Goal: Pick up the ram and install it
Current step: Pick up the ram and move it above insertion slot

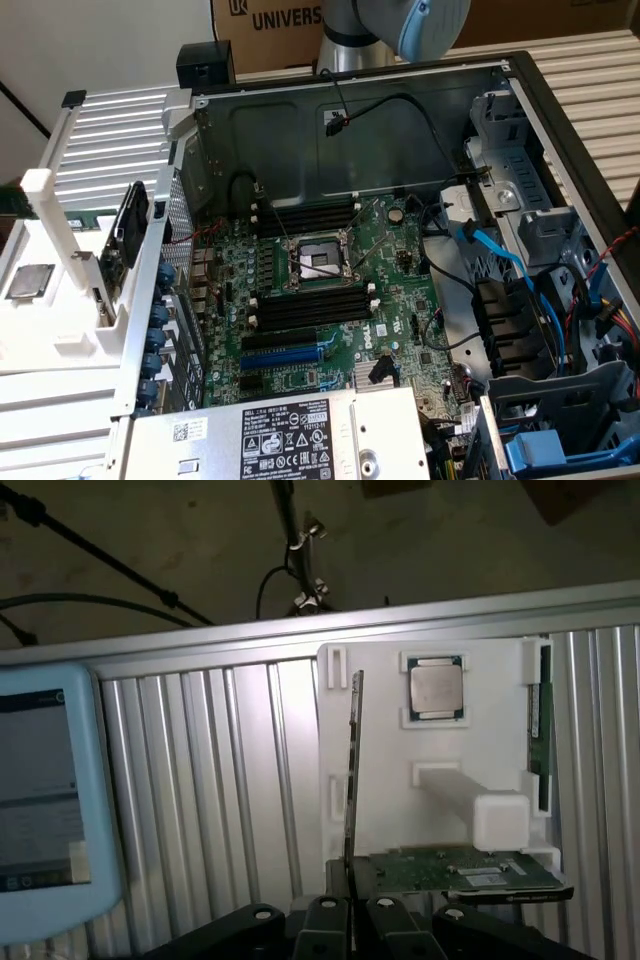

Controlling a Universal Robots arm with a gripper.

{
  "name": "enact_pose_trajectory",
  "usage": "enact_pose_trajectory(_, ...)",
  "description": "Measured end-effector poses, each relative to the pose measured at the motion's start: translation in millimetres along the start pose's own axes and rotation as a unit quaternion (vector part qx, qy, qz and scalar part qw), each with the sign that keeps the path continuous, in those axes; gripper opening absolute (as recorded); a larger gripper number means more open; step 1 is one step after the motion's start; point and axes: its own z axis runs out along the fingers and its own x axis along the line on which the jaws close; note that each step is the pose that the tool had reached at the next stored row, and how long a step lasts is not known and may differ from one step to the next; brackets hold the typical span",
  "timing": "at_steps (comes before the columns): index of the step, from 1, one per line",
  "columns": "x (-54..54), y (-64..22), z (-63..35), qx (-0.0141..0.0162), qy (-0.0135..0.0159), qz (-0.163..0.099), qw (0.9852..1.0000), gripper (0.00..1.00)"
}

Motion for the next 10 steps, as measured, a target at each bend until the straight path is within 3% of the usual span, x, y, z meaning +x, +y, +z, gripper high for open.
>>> enact_pose_trajectory(3, -1.2, -5.5, -0.6, 0.0008, -0.0001, 0.0, 1.0, 0.13)
enact_pose_trajectory(4, -6.5, -14.3, -0.4, 0.0014, 0.0044, 0.0, 1.0, 0.13)
enact_pose_trajectory(10, -11.5, -27.3, -3.6, 0.0017, 0.0048, 0.0, 1.0, 0.13)
